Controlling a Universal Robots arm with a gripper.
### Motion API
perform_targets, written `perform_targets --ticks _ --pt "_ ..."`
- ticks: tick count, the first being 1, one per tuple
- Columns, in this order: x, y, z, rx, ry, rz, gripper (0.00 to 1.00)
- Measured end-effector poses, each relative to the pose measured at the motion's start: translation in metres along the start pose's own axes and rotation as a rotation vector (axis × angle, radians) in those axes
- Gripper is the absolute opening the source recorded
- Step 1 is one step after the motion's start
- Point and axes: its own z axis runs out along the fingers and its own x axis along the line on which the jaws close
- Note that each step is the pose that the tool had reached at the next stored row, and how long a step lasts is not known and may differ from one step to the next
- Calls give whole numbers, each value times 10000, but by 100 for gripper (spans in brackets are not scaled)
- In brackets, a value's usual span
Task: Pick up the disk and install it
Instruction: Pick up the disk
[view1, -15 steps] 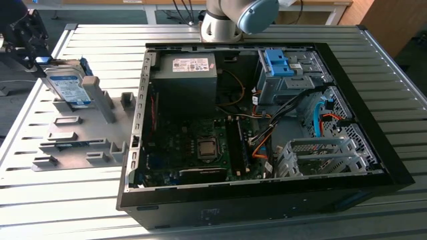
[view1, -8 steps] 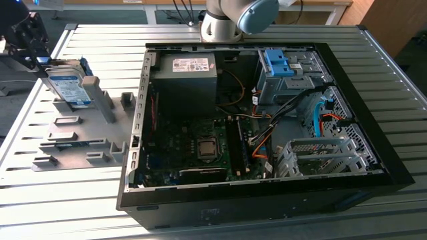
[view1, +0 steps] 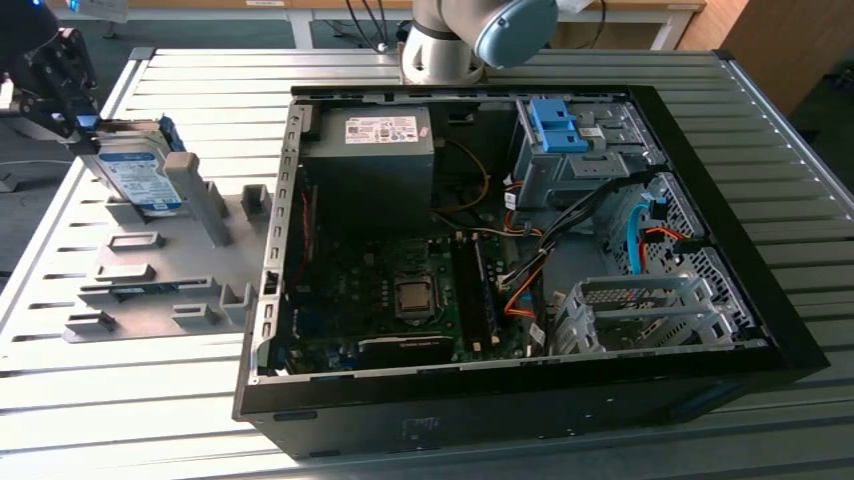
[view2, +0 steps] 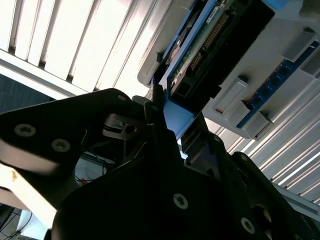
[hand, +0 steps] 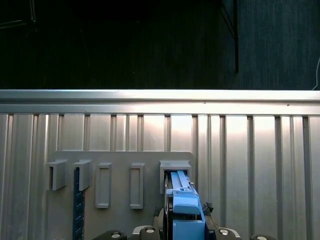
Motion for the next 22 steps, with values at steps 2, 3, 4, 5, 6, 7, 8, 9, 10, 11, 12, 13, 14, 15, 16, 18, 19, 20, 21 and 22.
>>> perform_targets --ticks 2,3,4,5,6,7,8,9,10,11,12,13,14,15,16,18,19,20,21,22 --pt "1 0 1 -2 2 0 39" --pt "2 0 2 -2 3 -1 39" --pt "2 0 3 -2 8 -1 39" --pt "3 0 4 -2 9 -2 39" --pt "2 -1 4 -2 11 -2 39" --pt "2 -1 7 0 11 -2 39" --pt "2 -1 12 2 10 -2 40" --pt "2 -1 17 2 9 -1 46" --pt "2 -1 23 -1 11 -1 46" --pt "2 -1 30 -1 10 -1 46" --pt "3 -1 41 -1 11 -1 46" --pt "3 -1 52 -1 11 -2 46" --pt "3 -1 63 0 11 -1 46" --pt "3 -1 72 0 12 -1 46" --pt "2 -1 74 -2 13 -1 46" --pt "-7 -1 76 -2 17 0 46" --pt "-13 -1 78 -2 26 0 46" --pt "-15 -1 82 0 45 -1 46" --pt "-17 -1 86 1 75 -1 46" --pt "-19 -1 90 1 99 0 46"
